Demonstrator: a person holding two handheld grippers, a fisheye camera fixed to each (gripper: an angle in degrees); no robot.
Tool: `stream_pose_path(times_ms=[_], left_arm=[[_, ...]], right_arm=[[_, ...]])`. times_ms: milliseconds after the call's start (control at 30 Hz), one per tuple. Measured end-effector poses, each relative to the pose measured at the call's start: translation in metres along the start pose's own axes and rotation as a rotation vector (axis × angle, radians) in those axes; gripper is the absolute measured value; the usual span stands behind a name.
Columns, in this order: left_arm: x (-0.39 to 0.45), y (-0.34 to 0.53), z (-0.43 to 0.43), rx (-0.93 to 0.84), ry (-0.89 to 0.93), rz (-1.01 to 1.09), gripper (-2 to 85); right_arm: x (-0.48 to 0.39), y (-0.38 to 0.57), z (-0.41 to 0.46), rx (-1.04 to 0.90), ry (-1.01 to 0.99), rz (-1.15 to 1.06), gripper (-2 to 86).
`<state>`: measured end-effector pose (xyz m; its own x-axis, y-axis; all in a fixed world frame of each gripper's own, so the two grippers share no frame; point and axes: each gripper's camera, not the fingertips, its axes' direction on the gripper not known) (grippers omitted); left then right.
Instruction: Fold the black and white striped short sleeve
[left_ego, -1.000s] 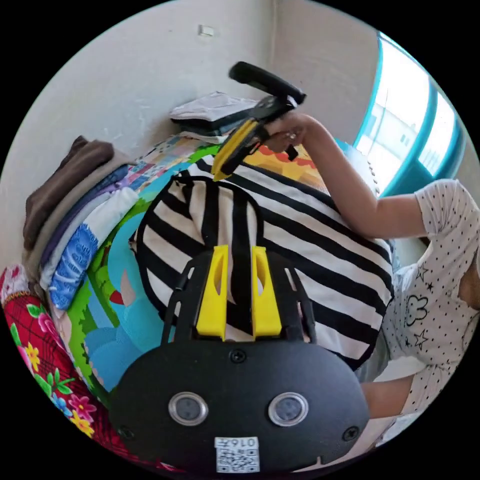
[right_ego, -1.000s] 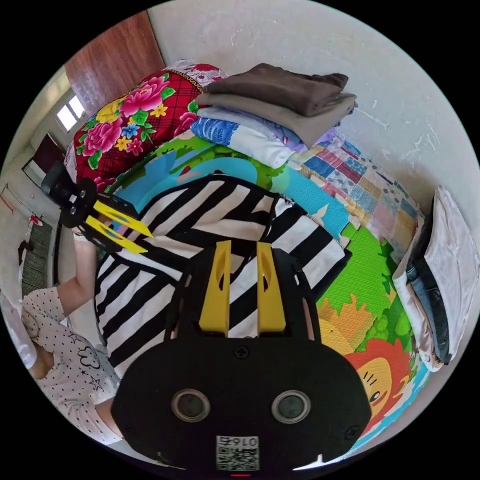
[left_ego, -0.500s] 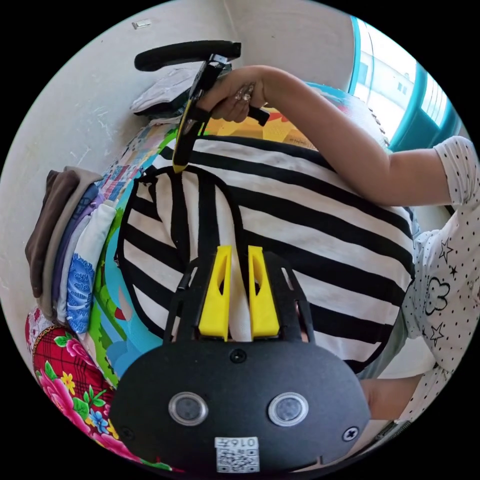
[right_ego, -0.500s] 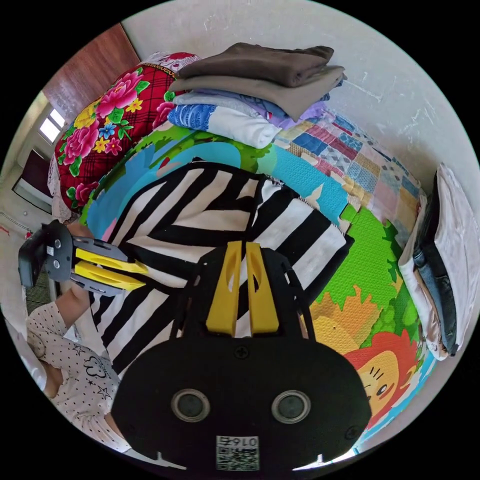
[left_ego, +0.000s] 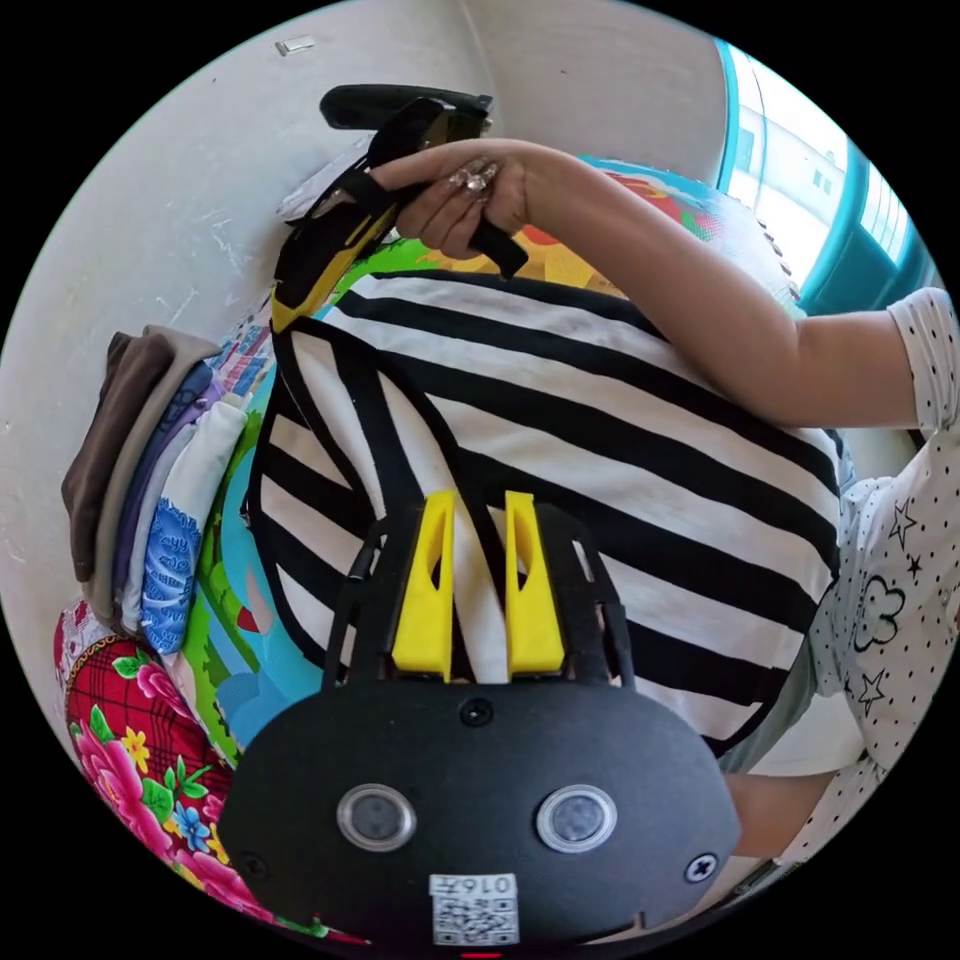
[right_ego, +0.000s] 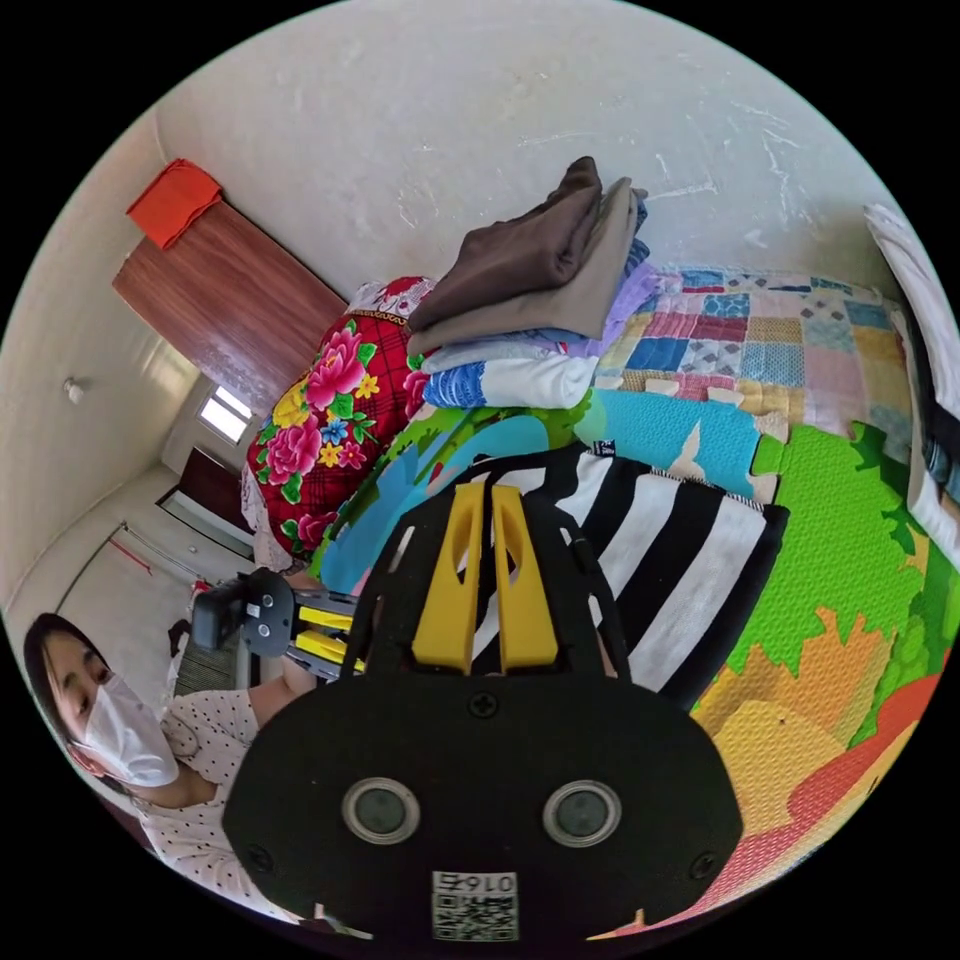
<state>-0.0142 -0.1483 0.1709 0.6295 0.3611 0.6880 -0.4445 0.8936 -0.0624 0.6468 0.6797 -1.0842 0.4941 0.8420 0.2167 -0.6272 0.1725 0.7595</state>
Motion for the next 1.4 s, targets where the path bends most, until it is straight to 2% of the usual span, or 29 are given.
stream_pose_path(times_ms=[200, 533, 767, 1000, 1133, 1267, 1400], left_arm=[[-0.035, 0.009, -0.006, 0.026, 0.102, -0.058, 3.3], [-0.096, 0.041, -0.04, 0.121, 0.081, -0.199, -0.7], [-0.176, 0.112, -0.073, 0.299, 0.132, -0.5, -0.7], [-0.221, 0.138, -0.061, 0.188, 0.086, -0.711, -0.9], [-0.231, 0.15, -0.065, 0.165, 0.04, -0.786, -0.9], [-0.239, 0.166, -0.073, 0.203, 0.025, -0.865, -1.0], [-0.222, 0.154, -0.09, 0.351, 0.114, -0.728, -1.0]], right_arm=[[0.006, 0.012, 0.012, -0.031, 0.027, -0.036, 1.0], [0.021, 0.041, 0.022, 0.004, -0.012, -0.025, 1.0], [0.008, 0.054, 0.073, 0.062, 0.041, 0.017, 1.6], [0.016, 0.078, 0.139, 0.09, 0.043, 0.094, 6.0], [0.044, 0.104, 0.138, 0.17, -0.192, 0.181, 9.3], [0.056, 0.134, 0.129, 0.231, -0.371, 0.198, 5.6], [0.035, 0.156, 0.119, 0.254, -0.303, 0.162, 2.2]])
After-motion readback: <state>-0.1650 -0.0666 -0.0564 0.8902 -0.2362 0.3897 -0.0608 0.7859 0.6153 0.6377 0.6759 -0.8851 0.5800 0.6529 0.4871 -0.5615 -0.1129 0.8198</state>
